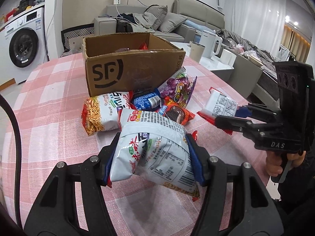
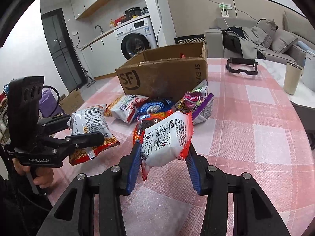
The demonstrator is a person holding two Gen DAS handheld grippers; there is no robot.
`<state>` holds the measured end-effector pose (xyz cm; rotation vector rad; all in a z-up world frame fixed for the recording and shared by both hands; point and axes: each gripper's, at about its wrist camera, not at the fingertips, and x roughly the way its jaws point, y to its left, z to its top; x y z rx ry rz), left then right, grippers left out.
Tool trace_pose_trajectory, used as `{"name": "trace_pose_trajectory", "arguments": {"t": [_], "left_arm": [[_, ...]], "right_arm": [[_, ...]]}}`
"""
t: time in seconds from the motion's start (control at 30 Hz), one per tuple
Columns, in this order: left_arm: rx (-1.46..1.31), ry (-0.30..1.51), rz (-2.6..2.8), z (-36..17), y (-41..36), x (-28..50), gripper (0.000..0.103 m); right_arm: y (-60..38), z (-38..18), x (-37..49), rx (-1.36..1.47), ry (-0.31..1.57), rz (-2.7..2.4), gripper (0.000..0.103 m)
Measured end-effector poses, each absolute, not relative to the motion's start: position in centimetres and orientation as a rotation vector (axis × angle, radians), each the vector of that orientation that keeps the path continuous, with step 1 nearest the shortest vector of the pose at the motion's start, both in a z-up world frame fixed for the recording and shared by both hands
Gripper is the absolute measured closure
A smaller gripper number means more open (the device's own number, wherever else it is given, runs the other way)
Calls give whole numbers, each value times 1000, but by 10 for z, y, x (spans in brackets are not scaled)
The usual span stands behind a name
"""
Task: Organize snacks
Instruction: 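Carry both packs over the SF box and lower them inside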
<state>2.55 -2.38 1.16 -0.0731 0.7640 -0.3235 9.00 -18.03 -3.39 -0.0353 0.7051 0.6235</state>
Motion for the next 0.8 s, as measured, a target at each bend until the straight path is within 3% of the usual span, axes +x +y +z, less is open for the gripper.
{"name": "trace_pose_trajectory", "arguments": {"t": [0.8], "left_arm": [[-77,649,-174,64,-7,69,44]], "right_arm": [[-166,17,105,7,616,632,58]]}}
